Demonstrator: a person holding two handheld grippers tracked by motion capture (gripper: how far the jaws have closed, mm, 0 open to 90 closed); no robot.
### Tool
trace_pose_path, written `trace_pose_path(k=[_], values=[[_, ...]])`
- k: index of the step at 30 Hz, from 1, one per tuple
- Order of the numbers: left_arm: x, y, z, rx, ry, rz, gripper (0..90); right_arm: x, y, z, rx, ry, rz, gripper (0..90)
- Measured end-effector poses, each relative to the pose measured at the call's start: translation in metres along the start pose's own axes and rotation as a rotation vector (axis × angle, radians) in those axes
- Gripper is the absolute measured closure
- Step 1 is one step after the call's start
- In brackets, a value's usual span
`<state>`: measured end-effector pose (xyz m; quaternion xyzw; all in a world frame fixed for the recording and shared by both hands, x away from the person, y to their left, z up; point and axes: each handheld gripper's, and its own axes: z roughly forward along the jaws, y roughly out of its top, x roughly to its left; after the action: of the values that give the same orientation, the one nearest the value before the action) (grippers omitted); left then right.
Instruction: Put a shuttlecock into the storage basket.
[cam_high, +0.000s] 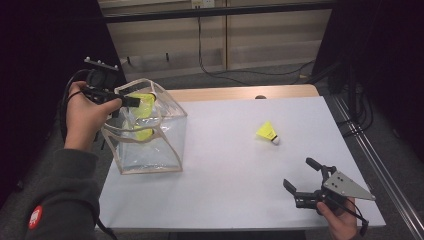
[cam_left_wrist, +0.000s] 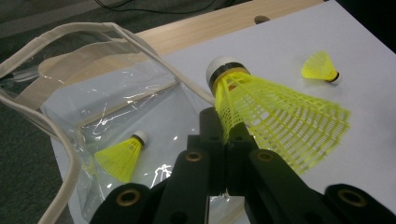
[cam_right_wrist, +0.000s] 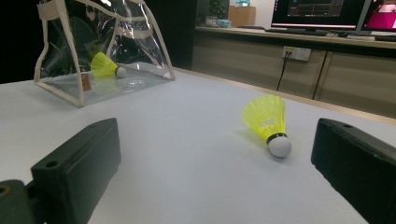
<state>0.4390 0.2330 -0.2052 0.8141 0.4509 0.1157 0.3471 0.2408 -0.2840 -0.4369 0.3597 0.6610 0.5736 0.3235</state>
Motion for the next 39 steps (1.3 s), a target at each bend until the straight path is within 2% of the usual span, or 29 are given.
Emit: trace_pose_path(k=[8, 23, 39], values=[[0.004, -0.003, 0.004, 0.01, 0.019, -0.009, 89.3, 0.0, 0.0, 0.0, 0.001, -0.002, 0.001, 1.2], [0.011, -0.006, 0.007, -0.005, 0.051, -0.034, 89.3, 0.0, 0.0, 0.0, 0.002, -0.003, 0.001, 1.2], [0.02, -0.014, 0.027, 0.009, 0.096, -0.062, 89.0, 0.0, -0.001, 0.0, 0.005, 0.001, -0.001, 1.2]])
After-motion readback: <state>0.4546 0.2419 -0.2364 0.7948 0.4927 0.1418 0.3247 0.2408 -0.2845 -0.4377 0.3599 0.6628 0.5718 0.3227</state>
